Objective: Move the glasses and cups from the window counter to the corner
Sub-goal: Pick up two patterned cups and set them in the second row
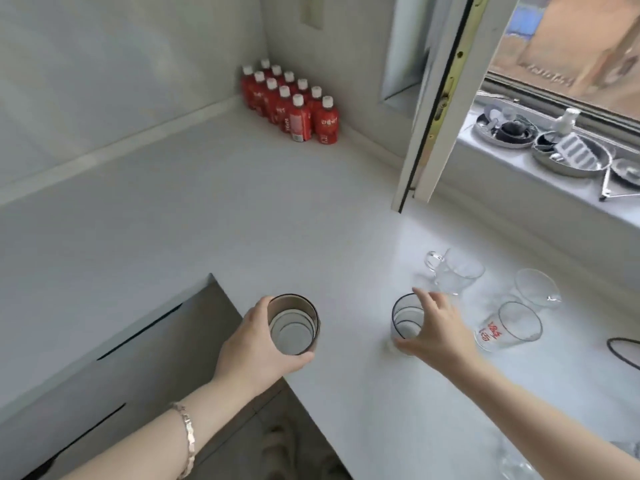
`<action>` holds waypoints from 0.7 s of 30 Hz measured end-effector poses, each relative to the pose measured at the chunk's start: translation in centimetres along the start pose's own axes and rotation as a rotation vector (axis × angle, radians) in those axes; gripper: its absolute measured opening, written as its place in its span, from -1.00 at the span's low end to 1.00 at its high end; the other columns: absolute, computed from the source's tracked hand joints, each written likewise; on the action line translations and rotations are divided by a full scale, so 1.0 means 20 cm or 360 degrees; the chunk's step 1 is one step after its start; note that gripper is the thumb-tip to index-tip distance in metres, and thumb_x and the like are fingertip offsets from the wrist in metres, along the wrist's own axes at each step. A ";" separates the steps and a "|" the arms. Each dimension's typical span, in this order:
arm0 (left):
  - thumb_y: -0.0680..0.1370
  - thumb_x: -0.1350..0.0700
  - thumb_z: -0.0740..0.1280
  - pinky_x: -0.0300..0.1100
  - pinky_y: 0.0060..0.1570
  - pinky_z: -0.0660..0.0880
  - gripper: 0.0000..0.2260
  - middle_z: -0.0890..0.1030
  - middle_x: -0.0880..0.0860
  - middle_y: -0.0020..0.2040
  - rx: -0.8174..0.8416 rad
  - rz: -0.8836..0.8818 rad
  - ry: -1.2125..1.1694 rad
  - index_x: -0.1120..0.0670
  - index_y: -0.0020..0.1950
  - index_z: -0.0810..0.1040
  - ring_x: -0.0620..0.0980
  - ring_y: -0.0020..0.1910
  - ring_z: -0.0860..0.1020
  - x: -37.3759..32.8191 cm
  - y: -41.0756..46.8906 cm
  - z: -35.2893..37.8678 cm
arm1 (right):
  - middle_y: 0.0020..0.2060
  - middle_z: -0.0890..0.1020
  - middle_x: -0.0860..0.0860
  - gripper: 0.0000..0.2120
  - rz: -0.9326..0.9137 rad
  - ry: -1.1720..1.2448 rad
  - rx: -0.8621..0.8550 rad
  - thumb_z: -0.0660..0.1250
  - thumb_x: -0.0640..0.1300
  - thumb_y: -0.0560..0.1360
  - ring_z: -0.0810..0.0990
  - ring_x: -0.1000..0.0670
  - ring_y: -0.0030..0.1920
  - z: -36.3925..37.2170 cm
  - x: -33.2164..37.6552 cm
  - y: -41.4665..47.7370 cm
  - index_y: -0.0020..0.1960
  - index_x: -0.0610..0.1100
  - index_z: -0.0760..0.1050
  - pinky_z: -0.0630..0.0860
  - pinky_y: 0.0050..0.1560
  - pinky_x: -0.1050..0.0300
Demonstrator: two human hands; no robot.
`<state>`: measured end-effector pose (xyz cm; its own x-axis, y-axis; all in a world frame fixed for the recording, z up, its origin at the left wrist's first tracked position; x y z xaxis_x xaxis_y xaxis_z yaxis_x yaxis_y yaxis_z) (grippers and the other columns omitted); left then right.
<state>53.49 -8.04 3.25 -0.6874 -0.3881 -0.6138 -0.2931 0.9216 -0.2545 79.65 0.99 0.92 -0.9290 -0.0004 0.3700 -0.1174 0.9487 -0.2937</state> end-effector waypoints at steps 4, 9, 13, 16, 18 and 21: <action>0.16 -0.21 0.53 -0.12 0.15 0.48 -0.19 0.44 -0.20 0.25 -0.0146 -0.0216 -0.0141 -0.16 0.32 0.25 -0.11 0.21 0.48 0.23 -0.15 -0.13 | 0.39 0.27 0.07 -0.11 -0.0346 -0.0048 0.0161 0.48 0.08 0.27 0.30 -0.02 0.35 0.05 0.31 -0.09 0.48 0.07 0.11 0.41 0.21 0.13; 0.03 -0.28 0.48 -0.03 0.19 0.51 -0.11 0.51 -0.21 0.20 -0.0361 -0.0509 -0.0355 -0.18 0.31 0.26 -0.10 0.19 0.52 0.67 -0.42 -0.33 | 0.37 0.25 0.11 -0.10 -0.0835 -0.0100 0.0340 0.48 0.09 0.28 0.30 0.02 0.36 0.23 0.89 -0.25 0.49 0.09 0.09 0.37 0.23 0.21; 0.11 -0.15 0.56 -0.28 -0.02 0.46 -0.30 0.50 -0.34 0.07 -0.0631 -0.0651 -0.0482 -0.24 0.17 0.33 -0.22 0.08 0.51 1.04 -0.71 -0.59 | 0.36 0.25 0.15 -0.10 -0.1125 -0.0115 0.0437 0.48 0.07 0.27 0.30 0.05 0.36 0.45 1.40 -0.44 0.48 0.10 0.10 0.41 0.20 0.22; 0.15 -0.13 0.56 -0.31 -0.08 0.43 -0.36 0.51 -0.32 0.07 -0.0813 -0.0749 -0.0468 -0.24 0.14 0.35 -0.23 0.06 0.50 1.34 -0.93 -0.82 | 0.37 0.27 0.15 -0.10 -0.1304 -0.0132 0.0499 0.50 0.07 0.26 0.28 0.06 0.39 0.65 1.80 -0.62 0.48 0.10 0.12 0.42 0.25 0.20; 0.13 -0.16 0.55 -0.21 0.06 0.50 -0.33 0.51 -0.30 0.10 -0.0892 -0.0793 -0.0460 -0.23 0.17 0.36 -0.22 0.10 0.51 1.56 -1.07 -0.98 | 0.36 0.28 0.13 -0.09 -0.1389 -0.0141 0.0547 0.51 0.07 0.25 0.30 0.04 0.37 0.79 2.05 -0.75 0.48 0.10 0.12 0.42 0.25 0.19; 0.11 -0.17 0.55 -0.18 0.13 0.52 -0.33 0.54 -0.26 0.11 -0.0961 -0.0826 -0.0461 -0.21 0.16 0.39 -0.23 0.12 0.53 1.90 -1.25 -1.22 | 0.37 0.27 0.09 -0.09 -0.1458 -0.0147 0.0646 0.53 0.06 0.24 0.36 0.02 0.35 0.99 2.41 -0.92 0.48 0.09 0.14 0.42 0.27 0.15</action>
<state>18.53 -46.01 4.63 -0.1944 -0.6689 -0.7175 -0.8858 0.4339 -0.1646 30.12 -22.74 6.67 -0.4426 -0.7165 0.5392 -0.8949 0.3912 -0.2147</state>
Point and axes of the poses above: each hand's wrist, its own y-axis towards the middle knuckle, its own z-axis out of the palm, x = y × z, the point moved 5 cm from there along y, towards the middle knuckle
